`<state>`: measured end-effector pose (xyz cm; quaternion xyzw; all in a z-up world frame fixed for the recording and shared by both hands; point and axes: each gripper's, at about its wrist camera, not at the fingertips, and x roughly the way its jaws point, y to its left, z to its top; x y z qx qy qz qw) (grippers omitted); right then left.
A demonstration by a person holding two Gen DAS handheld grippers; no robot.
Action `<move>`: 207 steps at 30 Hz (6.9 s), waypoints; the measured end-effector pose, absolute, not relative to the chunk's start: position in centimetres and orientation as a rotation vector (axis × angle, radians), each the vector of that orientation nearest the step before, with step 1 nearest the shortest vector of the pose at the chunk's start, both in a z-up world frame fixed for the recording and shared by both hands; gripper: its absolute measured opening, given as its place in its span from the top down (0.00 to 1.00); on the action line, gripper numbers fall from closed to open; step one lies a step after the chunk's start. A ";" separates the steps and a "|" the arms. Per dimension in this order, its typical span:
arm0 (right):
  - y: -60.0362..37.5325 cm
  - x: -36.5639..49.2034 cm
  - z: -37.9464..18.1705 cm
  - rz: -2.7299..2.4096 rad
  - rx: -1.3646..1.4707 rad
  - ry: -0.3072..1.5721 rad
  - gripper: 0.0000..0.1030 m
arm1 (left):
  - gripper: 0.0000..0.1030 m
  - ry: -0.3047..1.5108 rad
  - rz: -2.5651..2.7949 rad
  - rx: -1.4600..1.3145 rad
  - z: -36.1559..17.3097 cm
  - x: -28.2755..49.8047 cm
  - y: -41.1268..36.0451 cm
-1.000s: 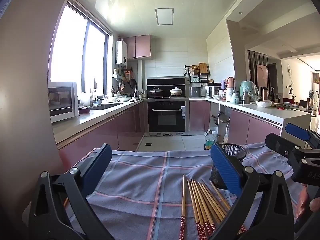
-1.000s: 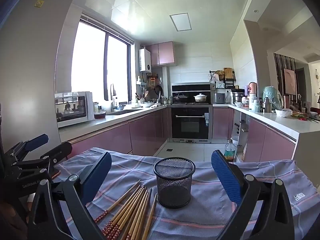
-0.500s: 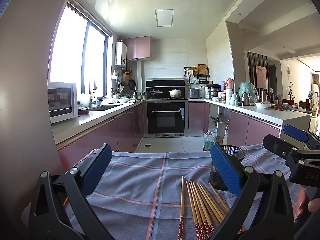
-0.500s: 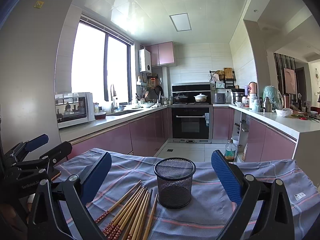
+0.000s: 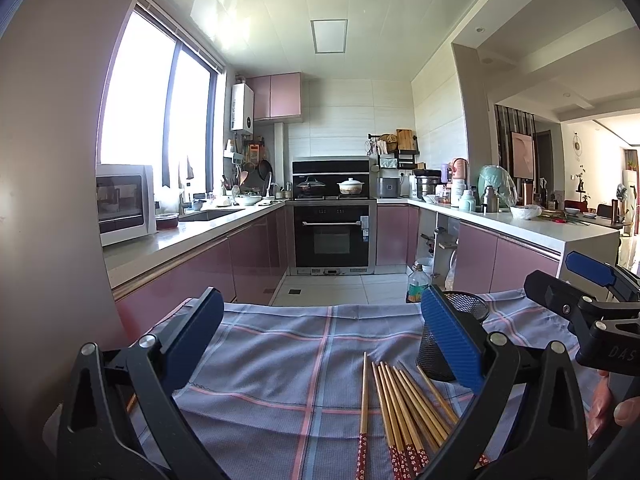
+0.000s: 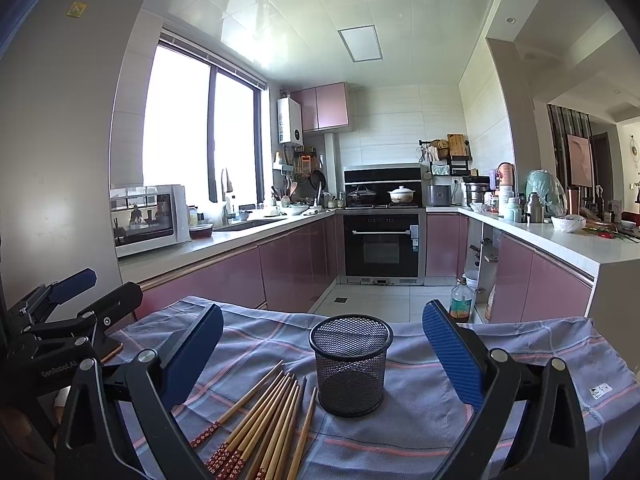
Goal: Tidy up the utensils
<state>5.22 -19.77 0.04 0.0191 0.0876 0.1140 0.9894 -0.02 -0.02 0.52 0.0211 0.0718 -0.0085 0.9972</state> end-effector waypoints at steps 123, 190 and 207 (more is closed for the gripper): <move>-17.2 17.2 -11.6 0.441 0.071 0.935 0.92 | 0.81 0.891 -0.291 0.169 -13.7 18.8 -3.9; -25.2 23.2 0.8 0.428 0.125 0.526 0.93 | 0.93 0.435 -0.431 -0.117 -0.4 29.6 -16.9; -25.2 23.6 1.6 0.497 0.222 0.507 0.77 | 0.93 0.385 -0.508 -0.104 -0.7 25.8 -13.4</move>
